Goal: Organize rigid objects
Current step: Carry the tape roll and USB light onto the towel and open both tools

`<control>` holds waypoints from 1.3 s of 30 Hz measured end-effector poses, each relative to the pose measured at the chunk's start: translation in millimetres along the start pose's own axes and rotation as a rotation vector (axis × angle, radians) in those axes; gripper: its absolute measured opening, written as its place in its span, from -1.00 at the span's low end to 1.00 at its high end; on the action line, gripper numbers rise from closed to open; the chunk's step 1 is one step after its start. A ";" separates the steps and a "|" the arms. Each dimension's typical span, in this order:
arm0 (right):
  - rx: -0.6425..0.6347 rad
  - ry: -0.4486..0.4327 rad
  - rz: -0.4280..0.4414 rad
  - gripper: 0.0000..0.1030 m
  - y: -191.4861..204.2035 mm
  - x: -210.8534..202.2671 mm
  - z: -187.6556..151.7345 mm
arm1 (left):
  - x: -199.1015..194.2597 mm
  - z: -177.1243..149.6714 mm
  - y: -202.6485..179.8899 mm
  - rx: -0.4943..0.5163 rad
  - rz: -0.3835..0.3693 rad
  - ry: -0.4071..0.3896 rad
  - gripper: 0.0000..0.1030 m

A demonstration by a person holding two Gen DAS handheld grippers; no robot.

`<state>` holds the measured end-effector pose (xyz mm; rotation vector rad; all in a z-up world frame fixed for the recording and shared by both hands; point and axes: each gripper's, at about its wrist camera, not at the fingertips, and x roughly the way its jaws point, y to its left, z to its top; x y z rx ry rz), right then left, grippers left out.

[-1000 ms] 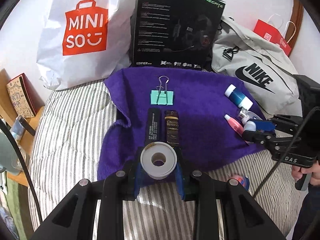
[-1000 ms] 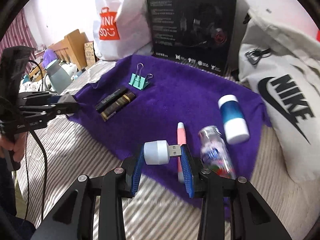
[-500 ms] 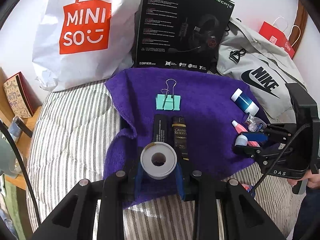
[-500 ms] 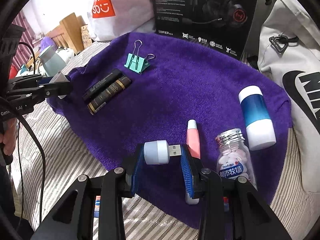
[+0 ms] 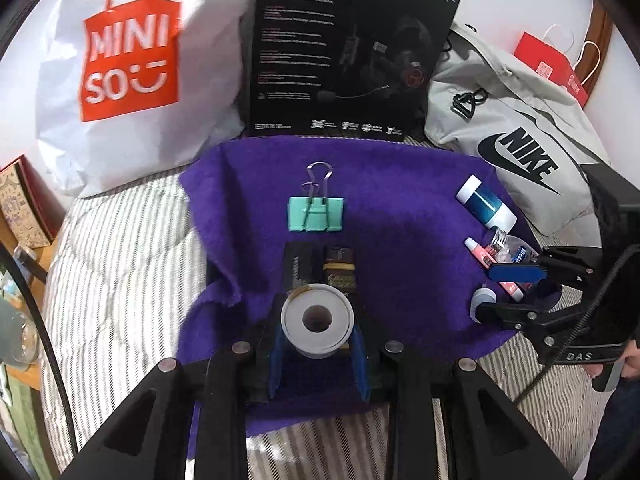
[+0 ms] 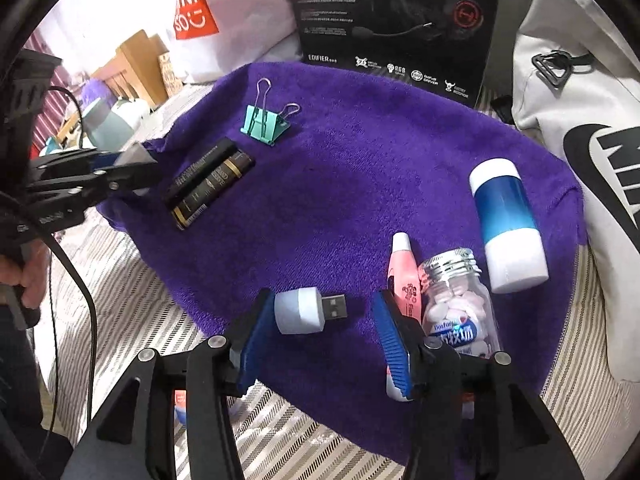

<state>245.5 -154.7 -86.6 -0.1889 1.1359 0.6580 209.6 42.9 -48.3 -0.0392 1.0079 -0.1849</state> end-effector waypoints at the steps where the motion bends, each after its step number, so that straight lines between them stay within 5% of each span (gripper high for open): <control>1: 0.000 -0.006 -0.003 0.00 0.0 -2.4 -1.2 | 2.6 1.6 -2.5 0.005 -0.001 0.002 -0.48; 15: 0.060 -0.125 -0.045 0.13 -5.7 -62.4 -34.0 | 46.4 37.1 -42.2 0.063 -0.046 0.017 -0.48; 30: 0.152 -0.094 -0.043 0.13 -19.0 -72.8 -98.6 | 76.8 44.5 -66.0 0.130 0.008 0.054 -0.47; 35: 0.164 -0.099 -0.028 0.13 -19.8 -74.0 -106.1 | 72.7 37.7 -71.5 0.139 0.002 0.062 -0.07; 39: 0.161 -0.110 -0.032 0.16 -18.7 -80.0 -111.8 | 56.4 30.1 -73.4 0.131 0.008 0.062 -0.06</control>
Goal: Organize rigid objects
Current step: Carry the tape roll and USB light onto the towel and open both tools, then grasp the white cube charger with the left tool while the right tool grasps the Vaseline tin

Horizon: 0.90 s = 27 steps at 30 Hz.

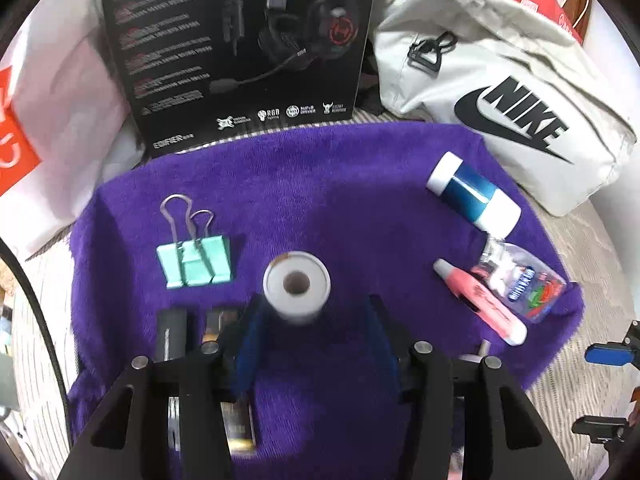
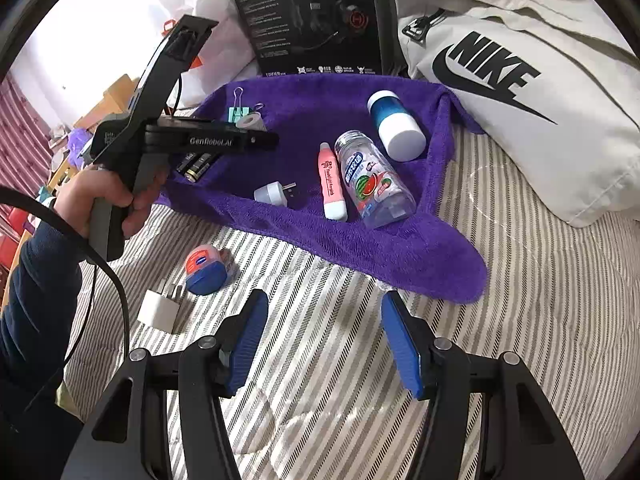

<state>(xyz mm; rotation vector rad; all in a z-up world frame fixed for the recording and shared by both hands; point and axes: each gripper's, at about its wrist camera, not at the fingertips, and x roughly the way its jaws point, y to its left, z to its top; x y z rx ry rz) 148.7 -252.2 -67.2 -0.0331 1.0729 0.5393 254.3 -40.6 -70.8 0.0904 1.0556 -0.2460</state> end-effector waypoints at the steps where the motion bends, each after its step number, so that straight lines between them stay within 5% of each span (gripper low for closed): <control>1: 0.001 -0.003 0.000 0.16 -0.4 -2.4 -1.9 | -5.8 -2.1 -0.4 -0.001 0.000 -0.004 -0.06; 15: 0.032 -0.058 -0.012 0.24 6.6 -26.7 -21.7 | -87.5 -89.5 -20.8 -0.034 -0.006 -0.029 -0.06; 27: 0.087 -0.056 -0.048 0.27 0.1 -42.5 -48.1 | -72.8 -142.4 -57.3 -0.042 -0.037 0.037 -0.06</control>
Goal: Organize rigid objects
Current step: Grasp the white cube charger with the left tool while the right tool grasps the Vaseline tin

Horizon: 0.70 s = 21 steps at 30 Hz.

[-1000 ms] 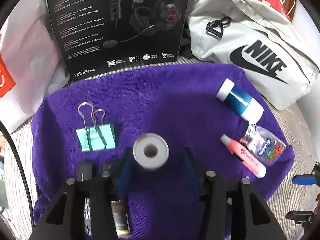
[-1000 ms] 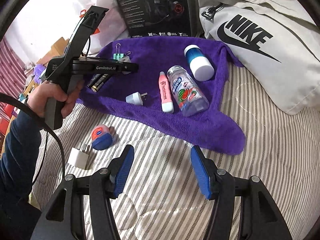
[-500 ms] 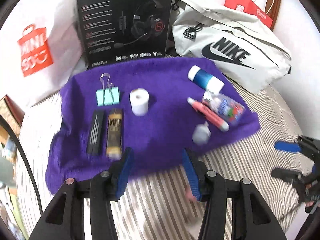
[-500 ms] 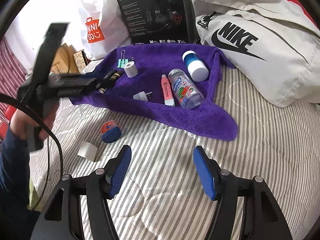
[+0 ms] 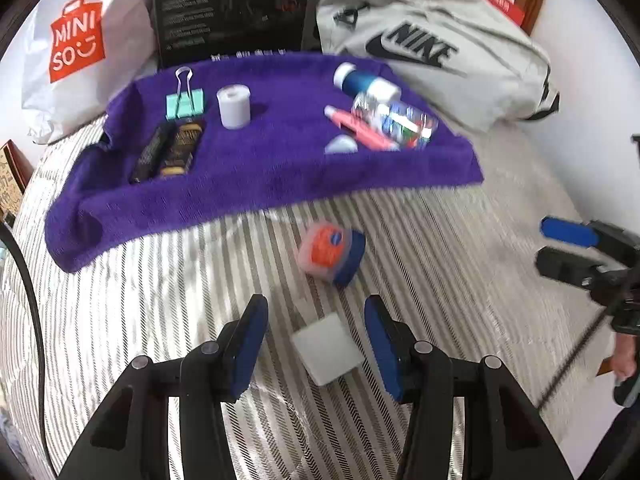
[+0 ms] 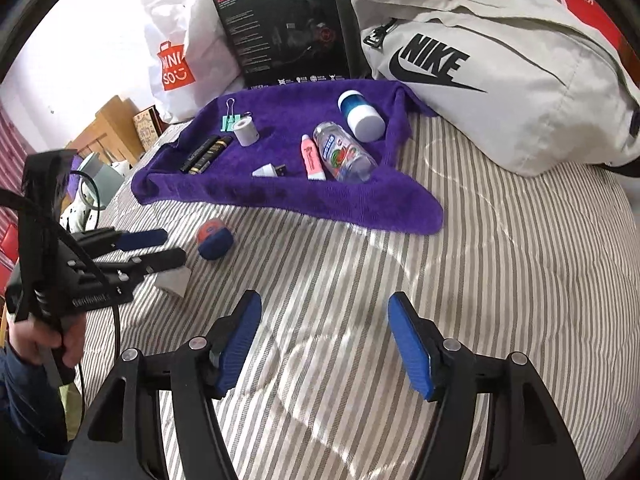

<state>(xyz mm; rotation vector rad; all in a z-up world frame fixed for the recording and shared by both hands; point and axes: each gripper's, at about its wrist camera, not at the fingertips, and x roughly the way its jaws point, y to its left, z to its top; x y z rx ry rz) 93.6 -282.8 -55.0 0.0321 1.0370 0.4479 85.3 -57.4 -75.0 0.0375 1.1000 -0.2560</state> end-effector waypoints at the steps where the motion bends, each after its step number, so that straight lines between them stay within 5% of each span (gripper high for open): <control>1: -0.001 -0.001 -0.001 0.27 0.4 -0.9 -2.1 | 2.8 -3.1 0.0 0.003 0.012 0.010 -0.06; 15: -0.027 0.020 0.023 0.29 17.1 2.9 -15.0 | -4.0 -13.6 4.9 0.030 0.014 -0.031 -0.06; 21: -0.043 0.040 0.029 0.29 24.6 10.4 -16.0 | -5.6 -14.4 5.2 0.059 -0.003 -0.042 -0.51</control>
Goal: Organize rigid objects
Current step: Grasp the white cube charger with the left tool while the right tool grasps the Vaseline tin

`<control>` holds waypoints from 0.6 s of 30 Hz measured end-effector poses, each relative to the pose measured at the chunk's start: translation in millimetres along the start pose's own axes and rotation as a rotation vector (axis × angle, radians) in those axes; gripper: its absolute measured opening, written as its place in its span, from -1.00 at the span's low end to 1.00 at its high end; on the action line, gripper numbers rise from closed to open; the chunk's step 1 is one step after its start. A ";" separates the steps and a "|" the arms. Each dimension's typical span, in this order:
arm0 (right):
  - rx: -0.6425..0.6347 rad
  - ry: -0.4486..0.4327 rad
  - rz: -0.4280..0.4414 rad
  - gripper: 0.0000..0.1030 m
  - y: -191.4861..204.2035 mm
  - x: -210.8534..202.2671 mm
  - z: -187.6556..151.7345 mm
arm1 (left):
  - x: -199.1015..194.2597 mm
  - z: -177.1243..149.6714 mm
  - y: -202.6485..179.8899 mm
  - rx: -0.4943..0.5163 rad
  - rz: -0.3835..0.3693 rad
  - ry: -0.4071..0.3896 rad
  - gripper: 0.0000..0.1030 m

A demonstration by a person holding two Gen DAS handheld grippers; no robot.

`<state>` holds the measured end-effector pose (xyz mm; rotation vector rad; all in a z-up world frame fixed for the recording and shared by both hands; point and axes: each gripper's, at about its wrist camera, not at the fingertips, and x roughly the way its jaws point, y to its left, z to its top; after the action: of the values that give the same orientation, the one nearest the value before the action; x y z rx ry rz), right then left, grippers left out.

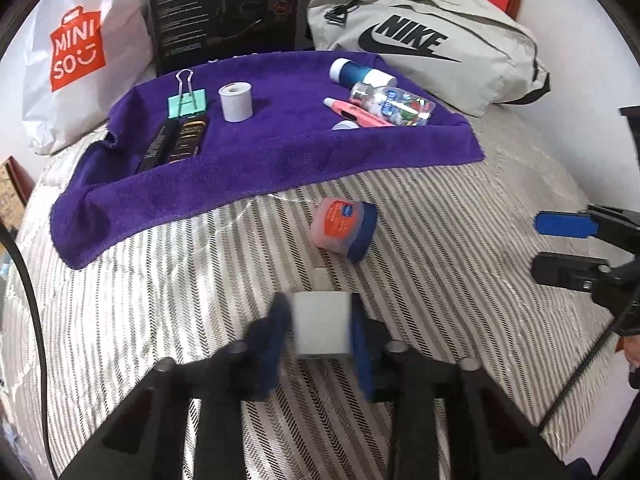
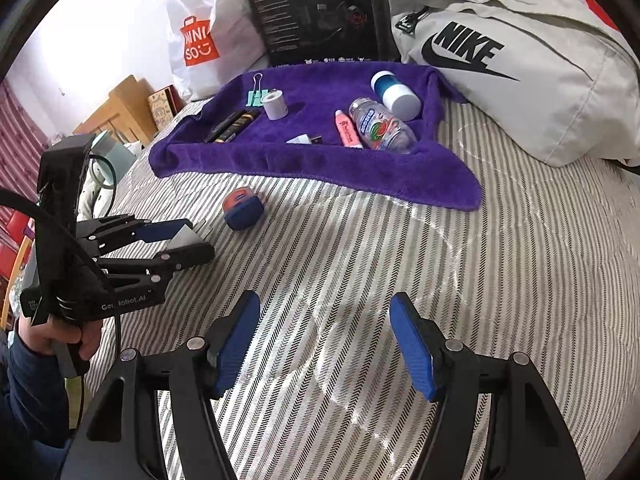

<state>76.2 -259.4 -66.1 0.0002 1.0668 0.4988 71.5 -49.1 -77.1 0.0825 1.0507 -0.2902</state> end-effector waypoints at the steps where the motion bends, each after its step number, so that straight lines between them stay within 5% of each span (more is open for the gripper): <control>1: 0.002 0.004 -0.001 0.29 0.0 1.5 0.0 | -0.4 -0.1 1.9 -0.008 -0.010 0.000 -0.51; 18: -0.168 -0.044 0.047 0.29 54.8 51.3 40.2 | -28.6 -23.9 86.5 -0.183 0.101 -0.022 -0.51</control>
<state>108.0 -181.1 -76.3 -0.1116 0.9811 0.6277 61.9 44.4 -70.4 -0.0324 1.0437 -0.1027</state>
